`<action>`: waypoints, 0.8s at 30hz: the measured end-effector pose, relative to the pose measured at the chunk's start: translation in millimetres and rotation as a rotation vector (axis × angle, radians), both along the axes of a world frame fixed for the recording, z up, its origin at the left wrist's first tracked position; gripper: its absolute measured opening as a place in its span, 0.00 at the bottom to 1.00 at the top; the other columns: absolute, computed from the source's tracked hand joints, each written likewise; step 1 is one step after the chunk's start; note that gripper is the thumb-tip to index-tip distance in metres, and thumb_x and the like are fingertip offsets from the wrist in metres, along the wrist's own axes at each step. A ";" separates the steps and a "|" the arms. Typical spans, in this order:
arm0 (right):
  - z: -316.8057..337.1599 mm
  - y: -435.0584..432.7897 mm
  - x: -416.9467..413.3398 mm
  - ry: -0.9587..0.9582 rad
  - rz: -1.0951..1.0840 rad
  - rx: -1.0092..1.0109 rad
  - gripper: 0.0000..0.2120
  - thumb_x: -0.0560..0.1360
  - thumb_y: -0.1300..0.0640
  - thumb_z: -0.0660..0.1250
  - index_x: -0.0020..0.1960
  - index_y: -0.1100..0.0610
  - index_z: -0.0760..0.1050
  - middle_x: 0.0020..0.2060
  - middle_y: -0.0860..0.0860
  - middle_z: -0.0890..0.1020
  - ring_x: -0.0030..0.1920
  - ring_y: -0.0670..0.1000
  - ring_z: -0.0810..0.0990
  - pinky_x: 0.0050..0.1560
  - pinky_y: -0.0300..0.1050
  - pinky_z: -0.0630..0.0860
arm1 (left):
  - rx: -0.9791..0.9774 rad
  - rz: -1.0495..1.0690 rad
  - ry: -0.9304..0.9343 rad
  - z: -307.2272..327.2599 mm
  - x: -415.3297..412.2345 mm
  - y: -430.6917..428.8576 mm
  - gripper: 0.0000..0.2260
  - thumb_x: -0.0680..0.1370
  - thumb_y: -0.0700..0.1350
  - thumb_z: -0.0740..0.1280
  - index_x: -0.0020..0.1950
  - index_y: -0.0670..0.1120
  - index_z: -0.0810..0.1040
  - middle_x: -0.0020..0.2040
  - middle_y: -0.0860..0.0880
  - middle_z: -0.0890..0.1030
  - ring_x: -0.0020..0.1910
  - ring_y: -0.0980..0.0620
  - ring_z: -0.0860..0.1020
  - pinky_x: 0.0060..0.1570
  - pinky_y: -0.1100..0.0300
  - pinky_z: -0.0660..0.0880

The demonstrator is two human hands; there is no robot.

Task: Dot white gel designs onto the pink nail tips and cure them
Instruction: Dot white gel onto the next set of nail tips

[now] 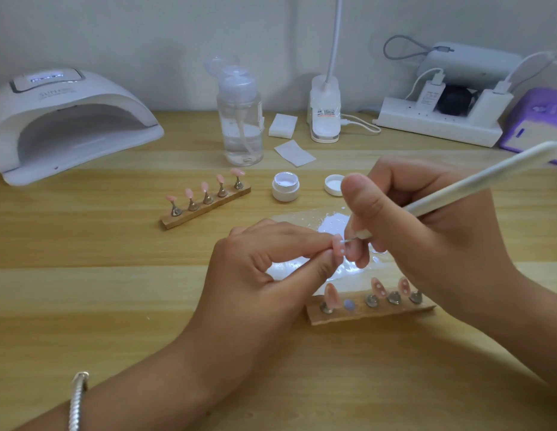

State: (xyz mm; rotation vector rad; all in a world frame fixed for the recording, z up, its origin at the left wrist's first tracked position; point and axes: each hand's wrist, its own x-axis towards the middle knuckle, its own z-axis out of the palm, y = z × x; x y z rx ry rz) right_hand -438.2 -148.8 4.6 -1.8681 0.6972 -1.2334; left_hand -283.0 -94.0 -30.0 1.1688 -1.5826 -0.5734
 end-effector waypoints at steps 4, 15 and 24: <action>-0.2 0.1 0.5 0.000 0.002 0.006 0.16 0.78 0.56 0.65 0.32 0.59 0.72 0.23 0.48 0.79 0.23 0.44 0.78 0.28 0.29 0.71 | 0.001 0.004 -0.003 -0.5 0.3 -0.3 0.04 0.75 0.47 0.72 0.47 0.53 0.87 0.45 0.63 0.85 0.49 0.55 0.83 0.55 0.40 0.72; -0.4 0.1 0.8 0.003 0.001 0.013 0.16 0.78 0.56 0.65 0.32 0.60 0.73 0.24 0.49 0.79 0.23 0.46 0.78 0.28 0.32 0.71 | -0.007 0.000 -0.013 -1.9 0.9 -0.9 0.04 0.75 0.47 0.72 0.47 0.53 0.87 0.45 0.63 0.85 0.49 0.56 0.82 0.56 0.44 0.73; -0.7 0.0 0.9 -0.002 0.003 0.023 0.17 0.78 0.56 0.66 0.32 0.60 0.72 0.24 0.49 0.79 0.23 0.46 0.78 0.28 0.32 0.71 | -0.011 -0.004 -0.014 -1.3 1.1 -1.6 0.04 0.76 0.47 0.72 0.47 0.53 0.87 0.45 0.63 0.85 0.48 0.55 0.83 0.55 0.42 0.73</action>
